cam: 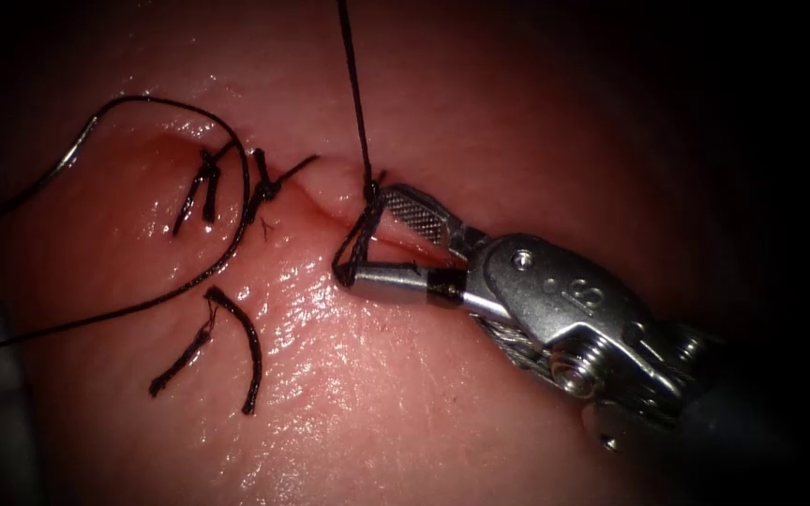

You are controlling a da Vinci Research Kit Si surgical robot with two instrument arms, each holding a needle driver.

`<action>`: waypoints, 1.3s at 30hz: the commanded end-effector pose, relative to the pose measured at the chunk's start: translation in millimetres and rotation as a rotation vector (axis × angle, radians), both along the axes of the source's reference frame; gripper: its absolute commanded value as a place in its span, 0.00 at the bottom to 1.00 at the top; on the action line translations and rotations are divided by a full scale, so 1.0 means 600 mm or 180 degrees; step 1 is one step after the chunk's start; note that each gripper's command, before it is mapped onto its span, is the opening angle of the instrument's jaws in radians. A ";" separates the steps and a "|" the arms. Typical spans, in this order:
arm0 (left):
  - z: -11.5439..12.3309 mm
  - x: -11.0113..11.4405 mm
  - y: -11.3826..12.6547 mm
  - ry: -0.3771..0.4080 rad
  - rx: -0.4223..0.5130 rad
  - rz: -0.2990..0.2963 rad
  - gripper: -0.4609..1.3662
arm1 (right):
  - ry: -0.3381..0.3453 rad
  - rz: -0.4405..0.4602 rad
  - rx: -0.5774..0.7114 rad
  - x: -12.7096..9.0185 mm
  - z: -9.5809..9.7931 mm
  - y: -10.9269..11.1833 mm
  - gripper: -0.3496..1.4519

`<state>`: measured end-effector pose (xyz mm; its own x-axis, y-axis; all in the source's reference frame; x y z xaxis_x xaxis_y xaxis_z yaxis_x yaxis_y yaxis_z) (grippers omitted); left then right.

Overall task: Wound Closure
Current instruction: Cut the suture with the right gripper

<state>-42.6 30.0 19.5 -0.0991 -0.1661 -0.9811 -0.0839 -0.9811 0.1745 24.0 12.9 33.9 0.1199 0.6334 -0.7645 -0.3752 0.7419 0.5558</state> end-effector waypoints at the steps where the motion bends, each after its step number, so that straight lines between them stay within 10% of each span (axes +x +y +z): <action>1: 0.0000 -0.0001 -0.0001 0.0002 0.0000 0.0003 0.06 | 0.0025 -0.0063 -0.0047 -0.0007 -0.0007 0.0003 1.00; 10: -0.0002 -0.0004 -0.0007 -0.0020 0.0000 0.0027 0.06 | 0.0163 -0.0013 -0.0193 -0.0045 -0.0059 0.0047 0.92; 24: -0.0006 -0.0013 -0.0017 -0.0066 0.0003 0.0073 0.06 | 0.0262 0.0249 -0.0342 -0.0002 -0.0096 0.0107 0.92; 39: -0.0007 -0.0018 -0.0020 -0.0065 0.0040 0.0061 0.06 | 0.0193 0.0287 -0.0568 0.0059 -0.0071 0.0093 0.93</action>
<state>-43.7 28.8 19.1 -0.0760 -0.1562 -0.9848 -0.0706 -0.9843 0.1616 27.8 18.4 29.7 0.0197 0.4912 -0.8708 -0.4181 0.7952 0.4391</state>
